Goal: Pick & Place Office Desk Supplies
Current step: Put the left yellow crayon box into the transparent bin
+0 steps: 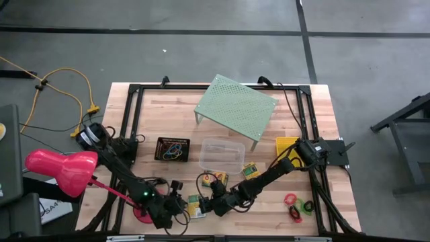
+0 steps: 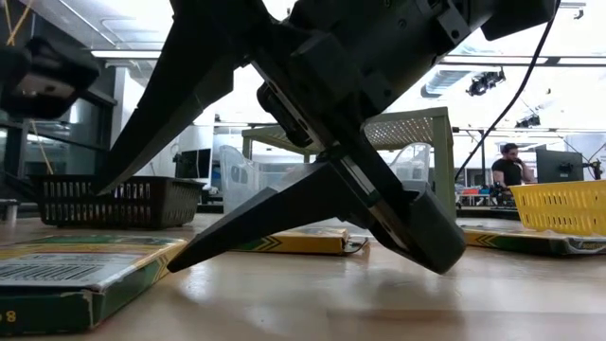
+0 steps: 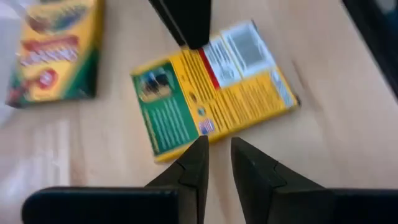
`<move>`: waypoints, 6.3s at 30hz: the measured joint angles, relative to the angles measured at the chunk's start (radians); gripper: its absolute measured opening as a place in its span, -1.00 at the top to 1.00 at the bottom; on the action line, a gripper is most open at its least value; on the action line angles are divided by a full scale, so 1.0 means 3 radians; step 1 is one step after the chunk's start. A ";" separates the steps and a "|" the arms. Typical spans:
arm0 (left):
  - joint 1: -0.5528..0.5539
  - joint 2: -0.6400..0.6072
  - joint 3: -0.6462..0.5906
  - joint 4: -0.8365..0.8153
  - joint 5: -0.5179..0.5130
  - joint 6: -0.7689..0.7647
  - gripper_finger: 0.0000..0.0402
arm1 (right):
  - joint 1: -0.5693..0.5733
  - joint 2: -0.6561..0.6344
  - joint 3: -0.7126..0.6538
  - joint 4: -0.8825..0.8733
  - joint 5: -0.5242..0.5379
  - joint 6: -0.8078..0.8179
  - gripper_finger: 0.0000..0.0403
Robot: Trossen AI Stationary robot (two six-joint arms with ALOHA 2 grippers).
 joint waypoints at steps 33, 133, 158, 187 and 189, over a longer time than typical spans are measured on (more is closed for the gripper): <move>0.0093 0.0290 0.0020 0.0288 0.0168 -0.0274 0.68 | -0.0011 0.0000 -0.0003 0.0022 -0.0001 0.0000 0.14; 0.0151 0.0297 0.0002 0.0369 -0.0026 -0.0020 0.68 | -0.0192 0.0001 -0.0003 0.0158 -0.0379 -0.0155 0.88; -0.0294 -0.0001 0.0005 0.0392 -0.0623 0.0347 0.68 | -0.0318 -0.0033 -0.0003 0.0573 -0.0529 -0.0424 0.88; -0.0292 -0.0001 0.0009 0.0444 -0.0618 0.0341 0.68 | -0.0819 -0.1350 0.0009 -0.1921 -0.0174 -0.1766 0.89; -0.0291 -0.0001 0.0009 0.0437 -0.0607 0.0341 0.68 | -0.0872 -0.1347 -0.0006 -0.2154 -0.0195 -0.1913 0.89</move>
